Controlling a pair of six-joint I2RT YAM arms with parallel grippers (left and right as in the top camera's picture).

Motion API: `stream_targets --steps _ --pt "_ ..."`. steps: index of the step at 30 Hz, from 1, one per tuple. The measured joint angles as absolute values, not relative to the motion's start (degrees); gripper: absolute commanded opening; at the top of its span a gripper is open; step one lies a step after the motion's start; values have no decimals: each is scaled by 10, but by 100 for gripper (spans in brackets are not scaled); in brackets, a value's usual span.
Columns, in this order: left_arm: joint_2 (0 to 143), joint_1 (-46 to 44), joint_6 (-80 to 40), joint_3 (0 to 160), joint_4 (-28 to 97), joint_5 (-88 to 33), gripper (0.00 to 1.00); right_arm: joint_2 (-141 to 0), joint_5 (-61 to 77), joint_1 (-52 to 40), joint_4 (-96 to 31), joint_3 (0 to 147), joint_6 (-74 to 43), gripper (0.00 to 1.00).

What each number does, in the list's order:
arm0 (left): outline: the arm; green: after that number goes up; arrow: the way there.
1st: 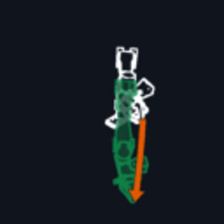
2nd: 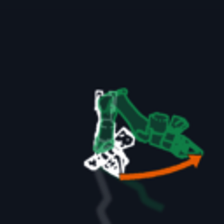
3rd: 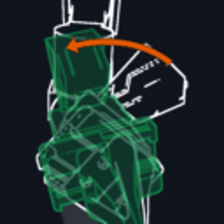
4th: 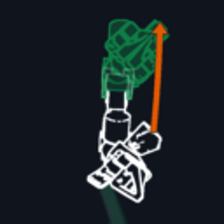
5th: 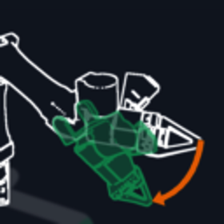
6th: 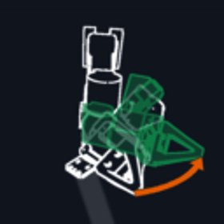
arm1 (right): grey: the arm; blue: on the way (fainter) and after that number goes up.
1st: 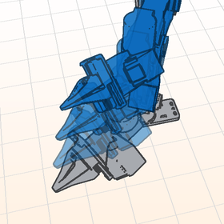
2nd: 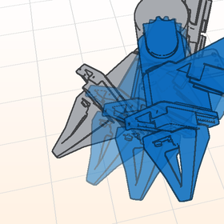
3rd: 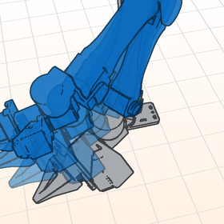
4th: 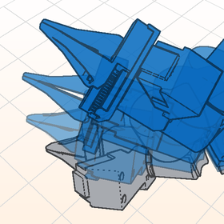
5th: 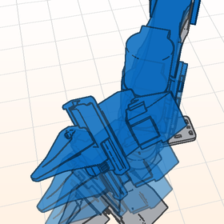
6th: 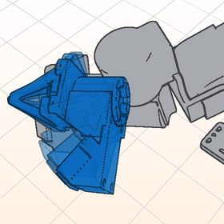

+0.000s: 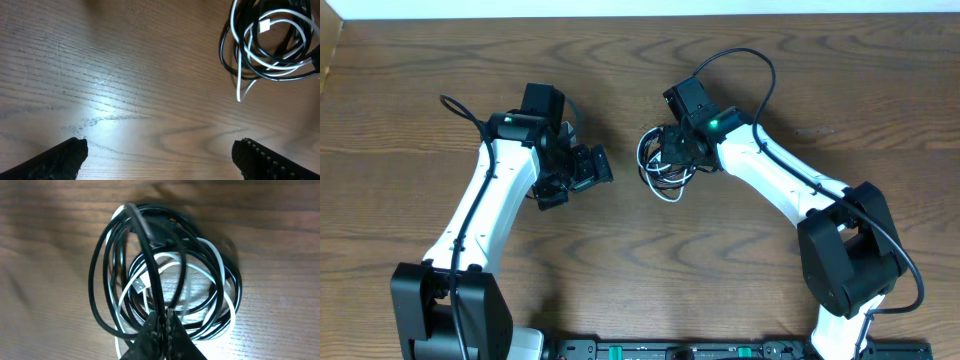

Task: Untangle cables
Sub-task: 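Lower the right gripper onto the bundle and pinch the black cable, then lift the black cable with the right gripper up and rightward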

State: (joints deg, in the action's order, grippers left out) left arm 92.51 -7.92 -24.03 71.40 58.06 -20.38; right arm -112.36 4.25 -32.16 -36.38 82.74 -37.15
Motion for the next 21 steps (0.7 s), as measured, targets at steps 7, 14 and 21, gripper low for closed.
stream_targets --steps 7,14,21 --pt "925 -79 -240 714 581 -204 98 -1124 43 -320 -364 827 -370 1" --pt "925 -79 -240 714 581 -204 98 -1105 48 -313 -392 829 -364 1" --pt "925 -79 -240 714 588 -208 98 -984 101 -311 -358 834 -359 1"
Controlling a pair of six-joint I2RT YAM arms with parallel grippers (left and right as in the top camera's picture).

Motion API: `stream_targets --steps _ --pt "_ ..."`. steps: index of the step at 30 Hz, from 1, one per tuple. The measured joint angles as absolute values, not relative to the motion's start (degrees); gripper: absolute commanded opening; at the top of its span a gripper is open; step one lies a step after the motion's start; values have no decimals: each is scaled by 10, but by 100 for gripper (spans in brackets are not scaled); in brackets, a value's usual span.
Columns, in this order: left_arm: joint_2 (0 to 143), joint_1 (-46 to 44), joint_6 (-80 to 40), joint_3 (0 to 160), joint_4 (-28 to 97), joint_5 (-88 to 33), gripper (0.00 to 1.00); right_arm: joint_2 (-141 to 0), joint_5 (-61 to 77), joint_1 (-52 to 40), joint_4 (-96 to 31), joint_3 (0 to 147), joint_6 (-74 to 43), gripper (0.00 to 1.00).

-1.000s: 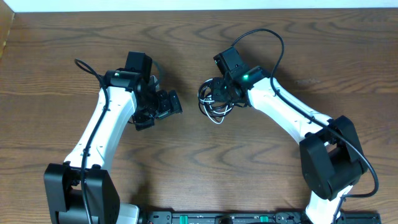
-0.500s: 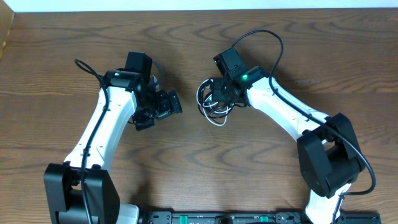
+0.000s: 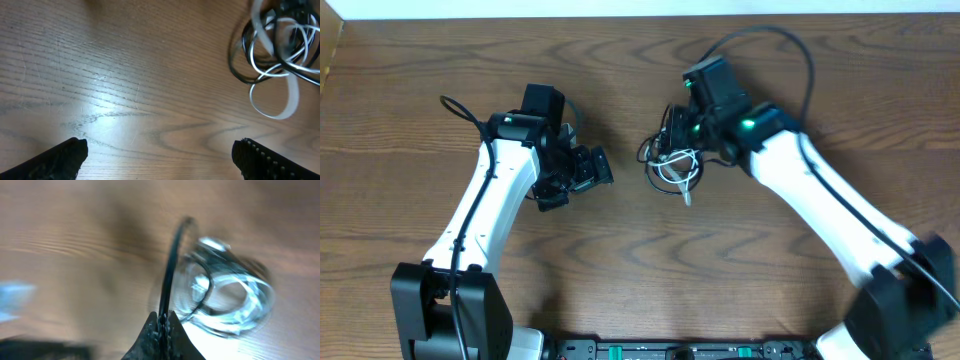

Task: Untangle cables
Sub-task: 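Lift the black cable with the right gripper up and rightward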

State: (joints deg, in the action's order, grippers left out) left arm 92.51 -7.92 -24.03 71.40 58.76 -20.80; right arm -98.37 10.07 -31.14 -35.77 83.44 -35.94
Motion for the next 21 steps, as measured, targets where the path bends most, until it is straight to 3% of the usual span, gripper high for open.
stream_targets --steps 10,21 --pt "925 -79 -240 714 590 -211 98 -865 212 -311 -241 843 -359 1" --pt "925 -79 -240 714 592 -211 98 -753 238 -296 -102 843 -366 1"
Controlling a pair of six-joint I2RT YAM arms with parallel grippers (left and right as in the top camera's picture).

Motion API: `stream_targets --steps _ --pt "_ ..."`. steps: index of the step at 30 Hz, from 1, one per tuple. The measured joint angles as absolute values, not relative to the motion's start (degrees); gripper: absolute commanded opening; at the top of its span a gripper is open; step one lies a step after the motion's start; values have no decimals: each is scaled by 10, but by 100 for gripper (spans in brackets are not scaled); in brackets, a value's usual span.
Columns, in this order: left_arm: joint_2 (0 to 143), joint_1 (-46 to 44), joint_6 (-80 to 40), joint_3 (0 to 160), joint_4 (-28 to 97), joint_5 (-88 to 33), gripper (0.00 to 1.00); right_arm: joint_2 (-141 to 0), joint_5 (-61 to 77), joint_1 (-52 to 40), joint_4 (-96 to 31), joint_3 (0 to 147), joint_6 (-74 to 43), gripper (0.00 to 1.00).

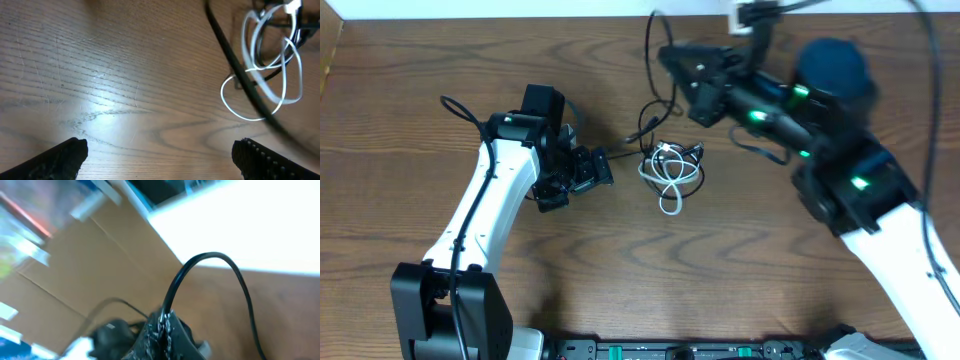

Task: Untangle cables
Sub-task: 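Lift the black cable with the right gripper up and rightward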

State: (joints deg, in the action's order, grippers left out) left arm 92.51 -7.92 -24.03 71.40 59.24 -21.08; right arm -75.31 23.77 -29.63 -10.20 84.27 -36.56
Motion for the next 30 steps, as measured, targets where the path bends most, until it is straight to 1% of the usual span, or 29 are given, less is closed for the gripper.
stream_targets --steps 7,10,13,15,18,20,25,30 --pt "925 -79 -241 714 592 -211 98 -690 205 -274 -32 843 -367 1" --pt "925 -79 -240 714 592 -211 98 -673 183 -272 -25 843 -366 1" --pt "925 -79 -241 714 592 -211 98 -662 177 -272 -70 845 -364 1" --pt "925 -79 -241 714 592 -214 98 -662 173 -273 -131 847 -361 1" --pt "925 -79 -242 714 592 -239 98 -685 168 -275 -220 848 -357 1" --pt "925 -79 -242 714 592 -267 98 -712 170 -275 -246 848 -356 1" --pt "925 -73 -257 714 587 -350 98 -765 221 -275 -259 846 -356 1" --pt "925 -35 -319 714 583 -431 98 -763 299 -275 -240 846 -356 1"
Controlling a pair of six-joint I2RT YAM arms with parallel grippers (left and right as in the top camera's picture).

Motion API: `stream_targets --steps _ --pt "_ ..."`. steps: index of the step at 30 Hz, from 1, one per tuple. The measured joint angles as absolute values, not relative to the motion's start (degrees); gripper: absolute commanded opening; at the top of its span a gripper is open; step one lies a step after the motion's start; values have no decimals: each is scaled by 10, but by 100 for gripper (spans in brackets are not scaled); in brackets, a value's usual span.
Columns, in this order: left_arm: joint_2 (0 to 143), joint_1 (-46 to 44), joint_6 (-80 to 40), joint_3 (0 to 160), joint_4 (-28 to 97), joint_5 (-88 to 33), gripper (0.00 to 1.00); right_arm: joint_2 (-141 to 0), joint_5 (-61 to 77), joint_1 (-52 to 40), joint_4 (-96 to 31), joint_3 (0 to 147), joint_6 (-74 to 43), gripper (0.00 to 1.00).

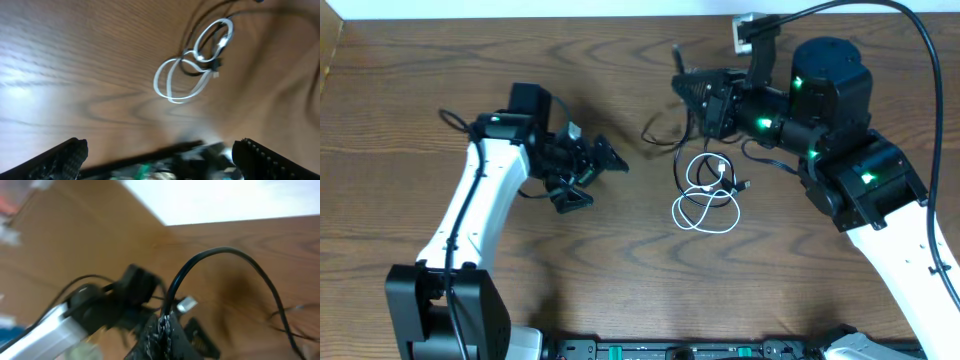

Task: Untangle cables
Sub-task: 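Lift the black cable with the right gripper up and rightward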

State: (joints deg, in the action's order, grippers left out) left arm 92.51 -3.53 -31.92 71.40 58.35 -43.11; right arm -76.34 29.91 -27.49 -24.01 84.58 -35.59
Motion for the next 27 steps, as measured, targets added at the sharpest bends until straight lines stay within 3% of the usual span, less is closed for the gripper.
stream_targets --steps 10,22,25,27 --pt "925 -16 -435 714 581 -477 100 -750 504 -275 -164 846 -388 1" --pt "925 -16 -431 714 581 -456 83 -749 621 -275 -88 846 -450 1" --pt "925 -16 -426 714 590 -431 84 -749 644 -279 -10 844 -480 1" --pt "925 -16 -427 714 601 -423 99 -750 655 -284 93 843 -518 1"
